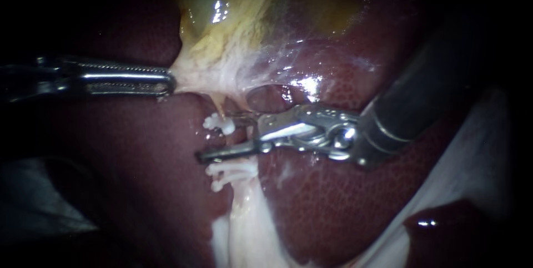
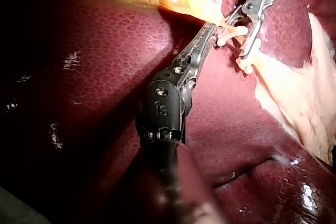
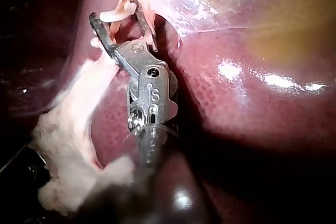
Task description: Going back third clip left tube
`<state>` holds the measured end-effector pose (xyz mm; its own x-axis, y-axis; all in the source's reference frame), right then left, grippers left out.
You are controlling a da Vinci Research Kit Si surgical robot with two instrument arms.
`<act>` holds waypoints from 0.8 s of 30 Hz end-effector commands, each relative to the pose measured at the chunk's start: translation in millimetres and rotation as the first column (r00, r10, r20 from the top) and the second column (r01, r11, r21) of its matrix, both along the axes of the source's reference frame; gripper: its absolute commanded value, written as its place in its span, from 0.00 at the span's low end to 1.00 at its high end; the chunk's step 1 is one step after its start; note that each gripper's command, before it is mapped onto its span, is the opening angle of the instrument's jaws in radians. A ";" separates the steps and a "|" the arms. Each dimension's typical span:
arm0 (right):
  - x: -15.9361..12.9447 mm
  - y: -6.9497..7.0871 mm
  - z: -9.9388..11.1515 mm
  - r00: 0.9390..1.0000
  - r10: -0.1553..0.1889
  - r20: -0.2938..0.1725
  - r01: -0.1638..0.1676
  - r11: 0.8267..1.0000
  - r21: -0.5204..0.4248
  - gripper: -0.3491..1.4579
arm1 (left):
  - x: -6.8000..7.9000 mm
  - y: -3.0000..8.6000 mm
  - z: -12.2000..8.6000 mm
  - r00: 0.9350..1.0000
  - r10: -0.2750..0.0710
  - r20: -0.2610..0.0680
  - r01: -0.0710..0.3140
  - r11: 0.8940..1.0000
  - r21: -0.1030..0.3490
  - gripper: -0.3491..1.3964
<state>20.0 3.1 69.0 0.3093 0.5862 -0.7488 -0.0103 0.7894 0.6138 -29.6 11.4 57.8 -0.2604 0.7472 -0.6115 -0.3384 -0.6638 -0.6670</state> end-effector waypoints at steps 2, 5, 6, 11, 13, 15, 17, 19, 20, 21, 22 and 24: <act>-1.5 0.1 -1.2 1.000 -0.013 -0.003 0.013 0.999 -0.050 0.47 | 0.0 0.0 0.0 1.000 0.001 0.001 -0.001 1.000 0.000 0.00; -3.9 0.0 -3.0 1.000 -0.027 -0.007 0.026 0.994 -0.109 0.47 | 0.1 0.0 0.0 1.000 0.001 0.001 -0.001 1.000 0.000 0.00; -4.9 0.0 -3.5 0.999 -0.034 -0.009 0.033 0.990 -0.134 0.47 | 0.1 0.0 0.0 1.000 0.001 0.001 -0.001 1.000 0.000 0.00; -8.5 0.2 -5.7 0.998 -0.065 -0.024 0.059 0.978 -0.200 0.47 | 0.1 0.1 0.0 1.000 0.002 0.002 -0.002 1.000 0.000 0.00; -9.5 0.4 -6.4 0.997 -0.074 -0.029 0.066 0.975 -0.213 0.47 | 0.1 0.1 0.0 1.000 0.002 0.002 -0.002 1.000 0.000 0.00; -10.4 0.5 -7.0 0.996 -0.083 -0.034 0.073 0.971 -0.227 0.47 | 0.2 0.1 0.0 1.000 0.002 0.002 -0.002 1.000 0.000 0.00; -11.2 0.6 -7.4 0.995 -0.089 -0.037 0.078 0.969 -0.236 0.47 | 0.2 0.1 0.0 1.000 0.002 0.002 -0.002 1.000 0.000 0.00; -11.7 0.6 -7.7 0.995 -0.093 -0.038 0.081 0.966 -0.245 0.47 | 0.2 0.1 0.0 1.000 0.002 0.002 -0.002 1.000 0.001 0.00; -12.0 0.6 -7.8 0.995 -0.094 -0.039 0.082 0.966 -0.245 0.47 | 0.2 0.1 0.0 1.000 0.003 0.002 -0.003 1.000 0.001 0.00; -12.2 0.5 -7.9 0.995 -0.095 -0.039 0.082 0.966 -0.245 0.47 | 0.3 0.1 0.0 1.000 0.003 0.002 -0.003 1.000 0.001 0.00; -12.4 0.4 -8.0 0.994 -0.097 -0.040 0.084 0.964 -0.250 0.47 | 0.3 0.1 0.0 1.000 0.003 0.002 -0.003 1.000 0.001 0.00; -12.7 0.2 -8.2 0.994 -0.101 -0.042 0.087 0.963 -0.256 0.47 | 0.3 0.1 0.1 1.000 0.003 0.002 -0.003 1.000 0.001 0.00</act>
